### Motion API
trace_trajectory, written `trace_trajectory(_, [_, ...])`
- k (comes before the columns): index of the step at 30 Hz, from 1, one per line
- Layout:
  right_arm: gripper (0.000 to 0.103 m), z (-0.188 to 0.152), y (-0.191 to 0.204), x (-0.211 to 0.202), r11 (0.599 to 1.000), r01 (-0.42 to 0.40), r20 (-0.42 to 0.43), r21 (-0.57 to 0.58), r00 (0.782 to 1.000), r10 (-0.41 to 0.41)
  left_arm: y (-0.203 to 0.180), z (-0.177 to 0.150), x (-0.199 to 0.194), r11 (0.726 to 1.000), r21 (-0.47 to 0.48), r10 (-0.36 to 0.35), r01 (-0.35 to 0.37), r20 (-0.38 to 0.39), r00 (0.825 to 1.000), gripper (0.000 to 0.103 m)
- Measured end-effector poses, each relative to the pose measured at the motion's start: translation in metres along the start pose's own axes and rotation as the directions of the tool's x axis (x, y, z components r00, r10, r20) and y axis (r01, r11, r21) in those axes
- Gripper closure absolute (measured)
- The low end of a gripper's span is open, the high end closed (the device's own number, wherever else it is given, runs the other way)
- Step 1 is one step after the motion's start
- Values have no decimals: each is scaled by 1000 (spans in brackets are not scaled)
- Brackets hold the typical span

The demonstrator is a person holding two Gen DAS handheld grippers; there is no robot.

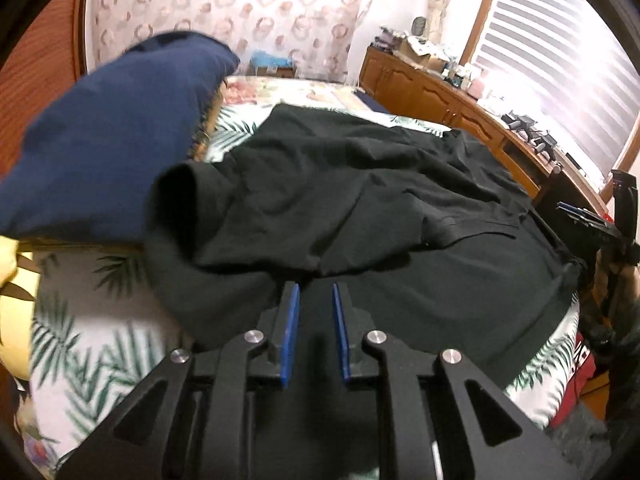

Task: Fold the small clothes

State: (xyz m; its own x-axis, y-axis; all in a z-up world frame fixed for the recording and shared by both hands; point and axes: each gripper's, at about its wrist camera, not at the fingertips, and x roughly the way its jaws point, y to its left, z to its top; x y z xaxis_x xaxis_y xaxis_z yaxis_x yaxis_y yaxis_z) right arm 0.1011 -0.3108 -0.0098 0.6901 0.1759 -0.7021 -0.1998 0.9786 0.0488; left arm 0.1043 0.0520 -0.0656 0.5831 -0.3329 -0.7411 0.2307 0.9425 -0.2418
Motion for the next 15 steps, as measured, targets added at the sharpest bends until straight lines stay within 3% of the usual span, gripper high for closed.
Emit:
trace_trajectory(5, [46, 9, 17, 29, 999, -20, -53, -39, 998, 18, 0, 11, 19, 1000, -30, -10, 10, -17, 1000, 89])
trace_trajectory(15, [44, 13, 30, 63, 997, -65, -135, -28, 989, 61, 4, 22, 38, 998, -53, 34, -35, -20, 999, 89])
